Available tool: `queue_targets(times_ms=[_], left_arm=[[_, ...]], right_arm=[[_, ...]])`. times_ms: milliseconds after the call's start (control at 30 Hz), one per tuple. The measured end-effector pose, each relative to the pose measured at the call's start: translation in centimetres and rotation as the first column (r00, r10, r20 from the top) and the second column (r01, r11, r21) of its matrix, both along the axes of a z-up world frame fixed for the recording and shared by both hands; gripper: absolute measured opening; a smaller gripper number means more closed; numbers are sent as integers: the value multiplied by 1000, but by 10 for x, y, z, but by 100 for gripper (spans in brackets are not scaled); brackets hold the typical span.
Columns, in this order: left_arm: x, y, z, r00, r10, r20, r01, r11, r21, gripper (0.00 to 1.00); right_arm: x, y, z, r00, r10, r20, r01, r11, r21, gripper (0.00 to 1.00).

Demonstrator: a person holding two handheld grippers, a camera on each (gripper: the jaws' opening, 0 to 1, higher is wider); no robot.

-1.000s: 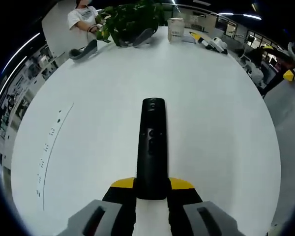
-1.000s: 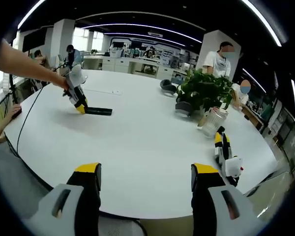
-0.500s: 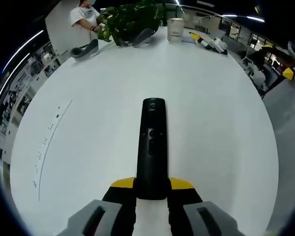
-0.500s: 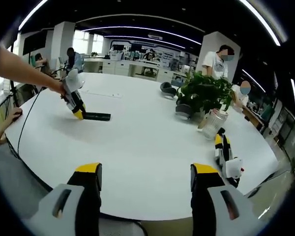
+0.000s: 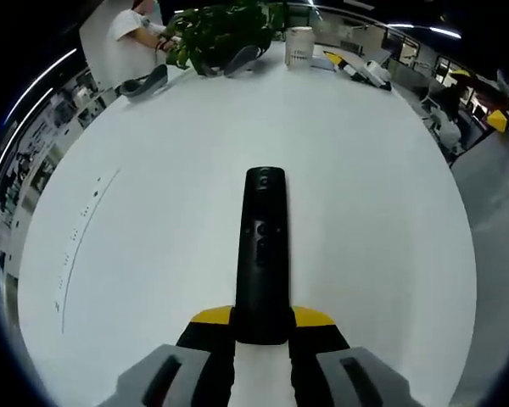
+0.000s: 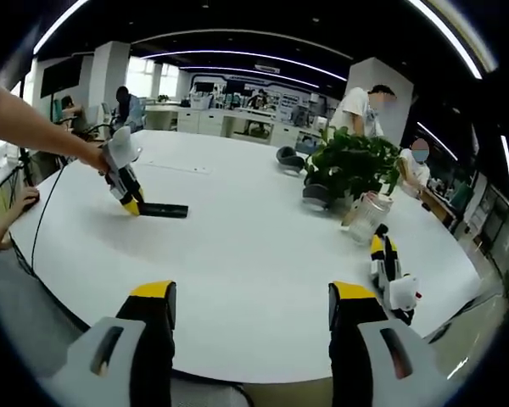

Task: Press the specified remote control buttons in sequence, fully releasing each button before pressing the next.

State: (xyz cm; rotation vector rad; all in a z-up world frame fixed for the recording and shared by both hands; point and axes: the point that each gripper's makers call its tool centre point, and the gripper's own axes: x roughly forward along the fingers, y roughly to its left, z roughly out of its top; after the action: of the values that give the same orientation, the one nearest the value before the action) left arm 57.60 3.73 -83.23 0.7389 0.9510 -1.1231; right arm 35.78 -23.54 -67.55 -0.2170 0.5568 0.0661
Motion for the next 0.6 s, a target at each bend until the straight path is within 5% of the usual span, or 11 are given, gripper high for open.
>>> queue_targets(times_ms=[600], left_arm=[[-29,1,-1,1000,-5,-14,5,999,47,23]], right_arm=[[0,0,2,1000,5,15,-5,1000,-2,76]])
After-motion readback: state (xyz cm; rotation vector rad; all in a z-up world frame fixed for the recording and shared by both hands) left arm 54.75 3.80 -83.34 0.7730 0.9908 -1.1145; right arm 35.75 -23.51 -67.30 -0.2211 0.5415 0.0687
